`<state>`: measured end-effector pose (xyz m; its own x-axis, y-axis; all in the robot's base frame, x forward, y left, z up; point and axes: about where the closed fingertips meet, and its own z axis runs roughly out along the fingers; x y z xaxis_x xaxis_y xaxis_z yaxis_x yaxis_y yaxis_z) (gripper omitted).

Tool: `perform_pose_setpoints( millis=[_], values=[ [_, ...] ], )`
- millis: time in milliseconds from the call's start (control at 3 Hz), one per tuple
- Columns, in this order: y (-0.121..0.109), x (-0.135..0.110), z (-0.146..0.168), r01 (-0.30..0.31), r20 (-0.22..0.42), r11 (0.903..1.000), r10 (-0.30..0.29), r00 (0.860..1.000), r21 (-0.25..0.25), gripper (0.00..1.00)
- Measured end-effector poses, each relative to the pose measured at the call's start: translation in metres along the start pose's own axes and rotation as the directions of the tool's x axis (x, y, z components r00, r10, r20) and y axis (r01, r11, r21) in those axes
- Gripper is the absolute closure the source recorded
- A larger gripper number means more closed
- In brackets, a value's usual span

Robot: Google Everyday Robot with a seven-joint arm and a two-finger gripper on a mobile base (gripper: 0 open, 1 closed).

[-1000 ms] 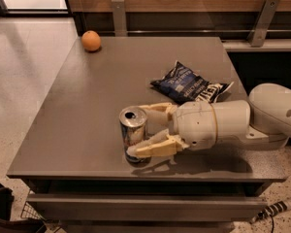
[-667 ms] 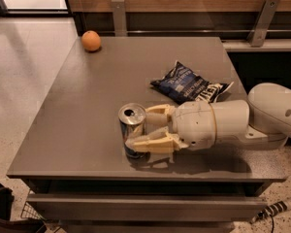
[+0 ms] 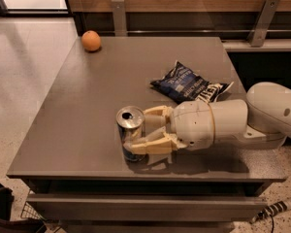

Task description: Move redbull can near orange

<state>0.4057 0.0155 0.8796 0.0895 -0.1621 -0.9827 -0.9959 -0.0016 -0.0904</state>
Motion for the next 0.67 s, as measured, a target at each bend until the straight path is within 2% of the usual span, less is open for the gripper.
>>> perform_pose_setpoints(
  millis=[333,667],
  values=[
    [0.0,0.0,0.0,0.0,0.0,1.0,0.0,1.0,0.0,1.0],
    [-0.02,-0.011,-0.004,-0.017,0.01,0.9998,0.017,1.0,0.004,1.0]
  ],
)
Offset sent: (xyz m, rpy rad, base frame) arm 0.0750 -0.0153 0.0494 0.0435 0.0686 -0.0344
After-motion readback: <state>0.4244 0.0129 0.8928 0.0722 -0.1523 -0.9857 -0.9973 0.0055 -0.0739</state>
